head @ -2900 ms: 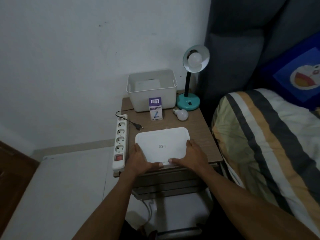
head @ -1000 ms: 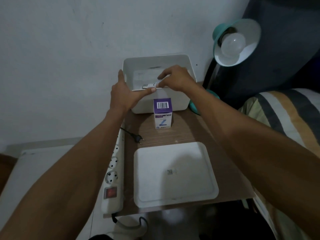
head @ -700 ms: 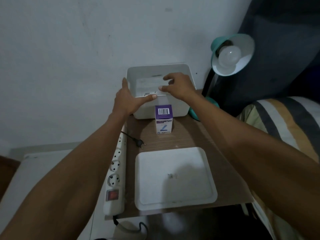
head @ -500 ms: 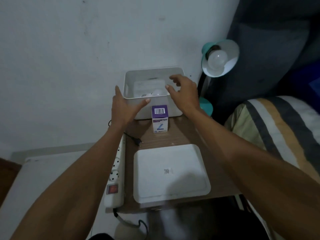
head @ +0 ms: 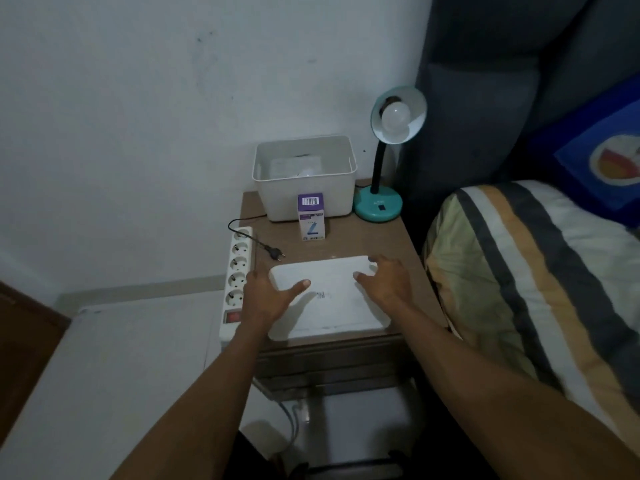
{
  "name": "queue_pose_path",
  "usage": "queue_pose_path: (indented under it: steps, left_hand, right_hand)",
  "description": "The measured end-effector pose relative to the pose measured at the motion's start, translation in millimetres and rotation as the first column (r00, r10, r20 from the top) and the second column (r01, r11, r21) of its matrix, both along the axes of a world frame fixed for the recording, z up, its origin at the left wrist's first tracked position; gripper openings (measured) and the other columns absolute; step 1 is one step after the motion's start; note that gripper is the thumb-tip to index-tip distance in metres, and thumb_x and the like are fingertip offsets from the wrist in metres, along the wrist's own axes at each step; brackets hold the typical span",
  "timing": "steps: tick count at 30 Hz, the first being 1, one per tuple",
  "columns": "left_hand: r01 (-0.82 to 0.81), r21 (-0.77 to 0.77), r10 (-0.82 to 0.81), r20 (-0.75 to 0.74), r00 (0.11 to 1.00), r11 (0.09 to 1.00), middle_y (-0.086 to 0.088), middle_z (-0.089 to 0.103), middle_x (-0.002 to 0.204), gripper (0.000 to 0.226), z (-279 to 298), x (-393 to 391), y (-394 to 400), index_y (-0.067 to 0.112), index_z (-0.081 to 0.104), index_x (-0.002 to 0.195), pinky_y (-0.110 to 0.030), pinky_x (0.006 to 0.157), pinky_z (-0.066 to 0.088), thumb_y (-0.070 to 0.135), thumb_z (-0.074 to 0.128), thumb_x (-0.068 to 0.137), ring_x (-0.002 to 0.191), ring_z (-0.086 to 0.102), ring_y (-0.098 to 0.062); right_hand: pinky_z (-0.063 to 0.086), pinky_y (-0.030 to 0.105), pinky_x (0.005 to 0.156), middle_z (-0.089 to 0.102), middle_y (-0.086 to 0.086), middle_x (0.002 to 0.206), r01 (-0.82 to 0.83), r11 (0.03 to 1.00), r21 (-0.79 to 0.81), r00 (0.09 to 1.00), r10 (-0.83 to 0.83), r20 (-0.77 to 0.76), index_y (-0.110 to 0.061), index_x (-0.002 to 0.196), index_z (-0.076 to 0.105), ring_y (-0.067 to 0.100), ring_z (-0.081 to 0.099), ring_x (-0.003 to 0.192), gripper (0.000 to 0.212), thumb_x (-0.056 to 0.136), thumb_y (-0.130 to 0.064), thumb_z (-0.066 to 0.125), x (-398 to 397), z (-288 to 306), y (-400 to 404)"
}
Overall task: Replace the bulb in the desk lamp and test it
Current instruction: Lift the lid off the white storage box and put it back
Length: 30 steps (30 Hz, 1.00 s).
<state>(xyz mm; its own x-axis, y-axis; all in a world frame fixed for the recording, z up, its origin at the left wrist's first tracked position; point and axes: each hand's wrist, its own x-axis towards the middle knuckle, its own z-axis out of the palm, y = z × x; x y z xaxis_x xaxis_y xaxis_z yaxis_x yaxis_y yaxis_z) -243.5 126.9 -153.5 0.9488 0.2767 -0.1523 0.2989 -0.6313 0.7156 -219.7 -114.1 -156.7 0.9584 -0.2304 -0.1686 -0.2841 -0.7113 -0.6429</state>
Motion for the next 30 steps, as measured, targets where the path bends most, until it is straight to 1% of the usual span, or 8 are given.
queue_pose_path:
  steps: [6, 10, 13, 17, 21, 24, 27, 30]
  left_hand:
    - [-0.008, 0.065, 0.017, -0.128, 0.992, 0.998, -0.018, 0.054, 0.149, 0.109, -8, -27, -11, 0.006, 0.04, 0.152, -0.044, 0.11, 0.045, 0.047, 0.096, 0.068, 0.137, 0.051, -0.037]
    - [-0.024, 0.053, 0.034, -0.181, 0.983, 0.998, -0.016, 0.042, 0.159, 0.125, -11, -33, -16, 0.014, 0.033, 0.159, -0.053, 0.118, 0.037, 0.048, 0.099, 0.059, 0.146, 0.039, -0.039]
    - [-0.03, 0.084, 0.048, -0.222, 0.974, 0.996, -0.017, 0.029, 0.164, 0.129, -17, -40, -21, 0.018, 0.026, 0.163, -0.056, 0.122, 0.028, 0.051, 0.098, 0.06, 0.153, 0.024, -0.04]
    - [-0.06, 0.036, 0.065, -0.154, 0.986, 0.998, -0.02, 0.039, 0.158, 0.126, -20, -42, -20, 0.008, 0.037, 0.156, -0.05, 0.119, 0.035, 0.054, 0.098, 0.057, 0.147, 0.035, -0.04]
    - [-0.028, 0.044, 0.031, -0.07, 0.997, 0.999, -0.022, 0.053, 0.147, 0.11, -7, -35, -17, -0.001, 0.049, 0.146, -0.045, 0.108, 0.045, 0.053, 0.096, 0.062, 0.135, 0.049, -0.038]
    - [-0.043, 0.037, 0.04, 0.061, 0.997, 0.998, -0.023, 0.052, 0.142, 0.104, 11, -21, -13, 0.0, 0.053, 0.142, -0.046, 0.104, 0.048, 0.051, 0.097, 0.062, 0.131, 0.05, -0.039]
    - [-0.046, 0.035, 0.039, 0.181, 0.983, 0.998, -0.022, 0.05, 0.141, 0.099, 32, -1, -8, 0.003, 0.055, 0.138, -0.048, 0.106, 0.048, 0.051, 0.097, 0.062, 0.133, 0.046, -0.041]
    - [-0.038, 0.043, 0.025, 0.264, 0.964, 0.998, -0.023, 0.055, 0.134, 0.099, 55, 31, 1, 0.002, 0.06, 0.127, -0.05, 0.104, 0.05, 0.061, 0.095, 0.056, 0.127, 0.05, -0.042]
  right_hand:
    - [0.047, 0.041, 0.105, 0.051, 0.014, 0.141, 0.025, 0.999, 0.025, 0.993, -0.022, -0.114, -0.025, 0.148, 0.047, 0.033, 0.053, 0.126, 0.075, 0.082, -0.042, 0.078, -33, -10, 2]
    - [0.046, 0.039, 0.106, 0.053, 0.01, 0.143, 0.049, 0.993, 0.106, 0.99, -0.034, -0.14, -0.027, 0.149, 0.046, 0.031, 0.053, 0.127, 0.08, 0.078, -0.039, 0.081, -41, -12, 1]
    - [0.045, 0.04, 0.106, 0.052, 0.006, 0.146, 0.059, 0.994, 0.091, 0.984, -0.042, -0.176, -0.033, 0.148, 0.046, 0.03, 0.052, 0.129, 0.084, 0.073, -0.047, 0.081, -44, -11, -5]
    - [0.042, 0.041, 0.109, 0.042, 0.009, 0.149, 0.032, 0.999, 0.01, 0.985, -0.03, -0.173, -0.034, 0.149, 0.044, 0.033, 0.047, 0.131, 0.085, 0.074, -0.052, 0.08, -44, -6, -10]
    - [0.042, 0.04, 0.105, 0.038, 0.01, 0.147, 0.035, 0.996, 0.083, 0.996, -0.028, -0.09, -0.028, 0.15, 0.044, 0.031, 0.047, 0.129, 0.082, 0.078, -0.043, 0.081, -37, 3, -6]
    - [0.044, 0.041, 0.101, 0.036, 0.01, 0.146, 0.029, 0.994, 0.101, 0.999, -0.031, 0.019, -0.027, 0.151, 0.042, 0.031, 0.047, 0.127, 0.08, 0.081, -0.041, 0.079, -27, 18, 1]
    - [0.042, 0.033, 0.093, 0.036, 0.011, 0.145, 0.016, 0.991, 0.134, 0.991, -0.034, 0.127, -0.025, 0.152, 0.041, 0.029, 0.048, 0.125, 0.079, 0.084, -0.037, 0.078, -9, 42, 8]
    - [0.039, 0.034, 0.105, 0.034, 0.011, 0.147, 0.01, 0.988, 0.157, 0.98, -0.041, 0.195, -0.02, 0.153, 0.041, 0.028, 0.046, 0.129, 0.079, 0.084, -0.036, 0.078, 19, 70, 13]
